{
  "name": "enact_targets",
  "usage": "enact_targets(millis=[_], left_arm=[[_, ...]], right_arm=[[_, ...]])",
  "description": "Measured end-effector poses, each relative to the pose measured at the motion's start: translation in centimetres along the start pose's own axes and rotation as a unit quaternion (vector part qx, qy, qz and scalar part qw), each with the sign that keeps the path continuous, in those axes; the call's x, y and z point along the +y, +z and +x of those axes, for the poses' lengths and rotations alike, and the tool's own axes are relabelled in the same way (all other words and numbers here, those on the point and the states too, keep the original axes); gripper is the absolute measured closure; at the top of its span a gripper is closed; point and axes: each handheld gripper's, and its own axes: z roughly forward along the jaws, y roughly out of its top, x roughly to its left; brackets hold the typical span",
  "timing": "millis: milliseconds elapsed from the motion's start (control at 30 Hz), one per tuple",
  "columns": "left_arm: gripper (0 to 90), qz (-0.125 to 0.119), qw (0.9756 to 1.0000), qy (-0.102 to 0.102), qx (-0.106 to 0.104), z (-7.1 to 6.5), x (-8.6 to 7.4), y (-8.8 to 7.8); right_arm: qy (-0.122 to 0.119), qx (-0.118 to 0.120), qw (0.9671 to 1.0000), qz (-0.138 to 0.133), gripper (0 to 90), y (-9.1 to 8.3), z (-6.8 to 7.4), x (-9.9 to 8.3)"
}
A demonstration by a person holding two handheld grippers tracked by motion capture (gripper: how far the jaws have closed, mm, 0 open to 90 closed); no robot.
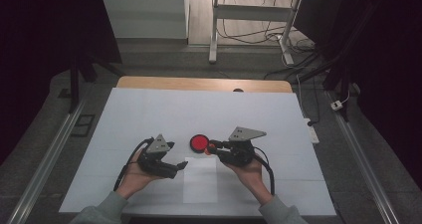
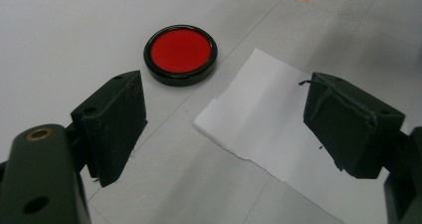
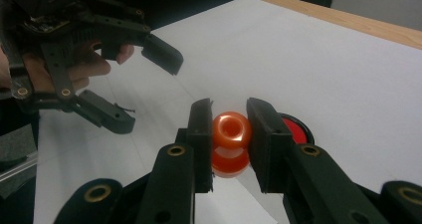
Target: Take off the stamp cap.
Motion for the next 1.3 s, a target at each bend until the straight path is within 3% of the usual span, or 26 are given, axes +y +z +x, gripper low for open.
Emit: enact_targets(millis=[1300], left_arm=[[17.4, 0.011, 0.9989, 0.028, -0.036, -2.1, 2.4, 3.3]], right_arm=[[-0.004, 0.004, 1.0, 0.001, 71.8, 0.5, 0.4, 0.0]])
